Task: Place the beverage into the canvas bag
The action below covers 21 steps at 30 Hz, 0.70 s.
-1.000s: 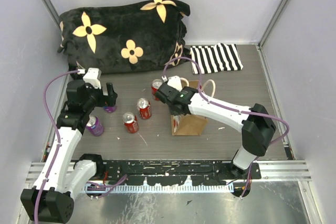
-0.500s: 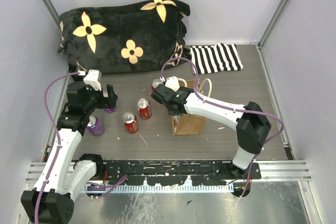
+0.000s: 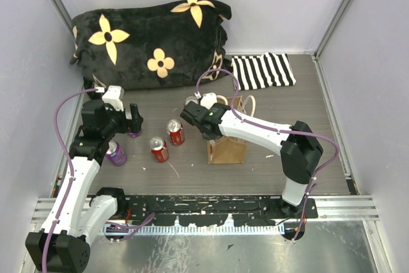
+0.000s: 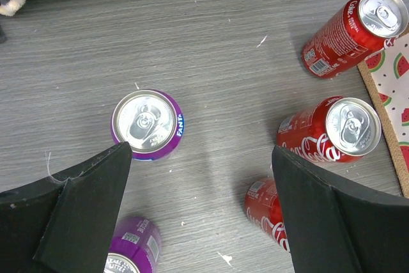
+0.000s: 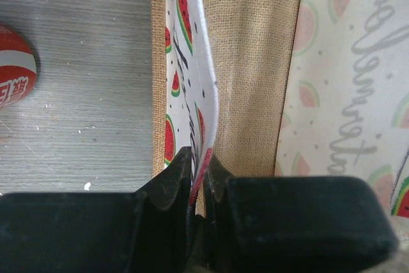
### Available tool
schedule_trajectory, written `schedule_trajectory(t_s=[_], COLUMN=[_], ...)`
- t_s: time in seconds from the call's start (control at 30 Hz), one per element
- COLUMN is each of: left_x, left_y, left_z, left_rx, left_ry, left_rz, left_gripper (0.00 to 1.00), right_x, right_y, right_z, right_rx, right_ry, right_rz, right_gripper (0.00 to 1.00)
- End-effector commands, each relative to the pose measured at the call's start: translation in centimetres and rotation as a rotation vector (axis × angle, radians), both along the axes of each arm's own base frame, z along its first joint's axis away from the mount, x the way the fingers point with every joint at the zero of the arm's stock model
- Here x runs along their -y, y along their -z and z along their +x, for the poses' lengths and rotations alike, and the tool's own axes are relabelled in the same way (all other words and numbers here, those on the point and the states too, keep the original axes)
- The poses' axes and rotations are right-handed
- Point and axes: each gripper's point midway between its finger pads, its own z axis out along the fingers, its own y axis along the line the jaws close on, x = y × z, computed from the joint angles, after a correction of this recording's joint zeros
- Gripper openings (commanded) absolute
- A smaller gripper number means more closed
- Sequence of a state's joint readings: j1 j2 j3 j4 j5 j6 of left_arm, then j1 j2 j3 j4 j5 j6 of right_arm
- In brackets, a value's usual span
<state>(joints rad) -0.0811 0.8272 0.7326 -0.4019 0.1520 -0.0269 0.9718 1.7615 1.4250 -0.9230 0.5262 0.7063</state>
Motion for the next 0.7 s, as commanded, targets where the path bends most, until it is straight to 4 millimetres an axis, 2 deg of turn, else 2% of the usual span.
schedule_trajectory(t_s=[0.0, 0.2, 0.37, 0.5, 0.53, 0.67], left_x=[0.1, 0.1, 0.1, 0.1, 0.1, 0.2], left_y=[-0.5, -0.6, -0.7, -0.5, -0.5, -0.7], left_z=[-0.2, -0.1, -0.1, -0.1, -0.1, -0.2], left_rx=[0.012, 0.014, 0.016, 0.012, 0.011, 0.016], left_ry=[0.013, 0.019, 0.02, 0.02, 0.02, 0.025], left_rz=[0.0, 0.008, 0.012, 0.007, 0.005, 0.008], left_gripper=[0.98, 0.98, 0.98, 0.98, 0.98, 0.98], right_x=[0.1, -0.2, -0.5, -0.4, -0.6, -1.7], right_y=[-0.7, 0.1, 0.0, 0.1, 0.1, -1.4], right_z=[-1.3, -3.1, -3.6, -3.1, -2.9, -2.0], right_rx=[-0.007, -0.04, -0.05, -0.029, -0.022, 0.013], right_ry=[0.043, 0.032, 0.038, 0.04, 0.038, 0.013], right_rz=[0.007, -0.017, -0.02, -0.037, -0.038, -0.004], right_gripper=[0.01, 0.01, 0.01, 0.01, 0.04, 0.46])
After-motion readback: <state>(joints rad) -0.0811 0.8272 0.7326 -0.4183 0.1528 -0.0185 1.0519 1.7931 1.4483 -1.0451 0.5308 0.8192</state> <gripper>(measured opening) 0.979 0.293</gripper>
